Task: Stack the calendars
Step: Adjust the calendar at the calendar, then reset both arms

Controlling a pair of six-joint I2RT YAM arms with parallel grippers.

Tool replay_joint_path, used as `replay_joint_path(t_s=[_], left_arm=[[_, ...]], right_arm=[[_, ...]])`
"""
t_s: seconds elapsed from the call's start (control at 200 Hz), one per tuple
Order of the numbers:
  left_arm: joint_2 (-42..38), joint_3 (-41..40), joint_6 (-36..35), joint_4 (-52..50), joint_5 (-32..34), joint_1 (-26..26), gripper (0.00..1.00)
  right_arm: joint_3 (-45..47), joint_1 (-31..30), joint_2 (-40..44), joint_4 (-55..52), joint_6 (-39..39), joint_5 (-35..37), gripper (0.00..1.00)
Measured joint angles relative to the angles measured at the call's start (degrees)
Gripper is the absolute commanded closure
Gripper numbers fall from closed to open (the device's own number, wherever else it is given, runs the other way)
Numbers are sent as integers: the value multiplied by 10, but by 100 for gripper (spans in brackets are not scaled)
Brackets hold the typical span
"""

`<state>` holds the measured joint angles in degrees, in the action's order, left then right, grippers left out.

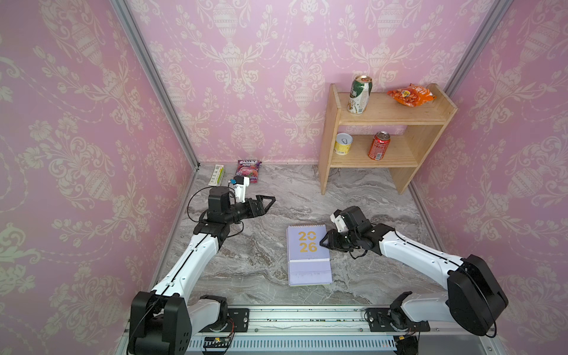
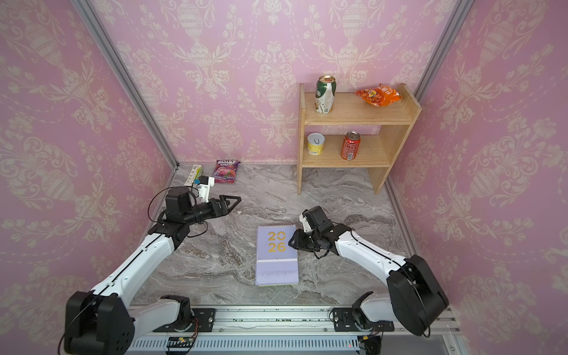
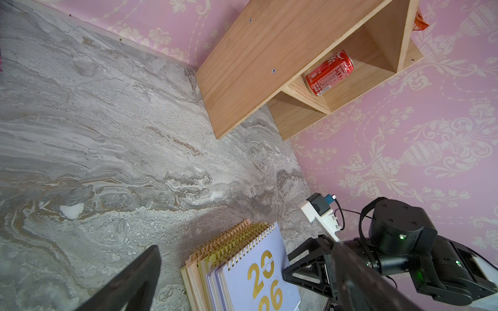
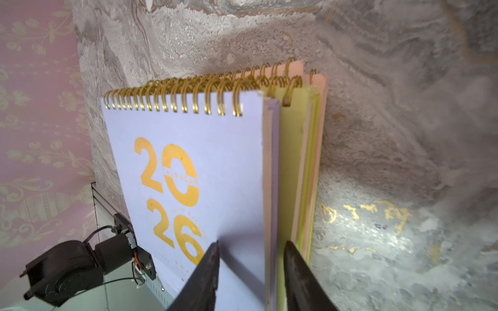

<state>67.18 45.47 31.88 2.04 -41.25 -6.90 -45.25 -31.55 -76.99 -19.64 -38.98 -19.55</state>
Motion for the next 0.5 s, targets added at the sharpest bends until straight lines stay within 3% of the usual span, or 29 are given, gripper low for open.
replay_joint_path(t_s=[0.075, 0.27, 0.5], left_arm=[[-2, 0, -15, -13, 15, 1, 1], [-35, -4, -75, -34, 90, 26, 1], [-79, -75, -149, 1, 231, 69, 1]], right_arm=[[-11, 7, 6, -18, 11, 15, 45], [-44, 48, 54, -61, 83, 73, 1], [-42, 147, 104, -54, 170, 152, 0]])
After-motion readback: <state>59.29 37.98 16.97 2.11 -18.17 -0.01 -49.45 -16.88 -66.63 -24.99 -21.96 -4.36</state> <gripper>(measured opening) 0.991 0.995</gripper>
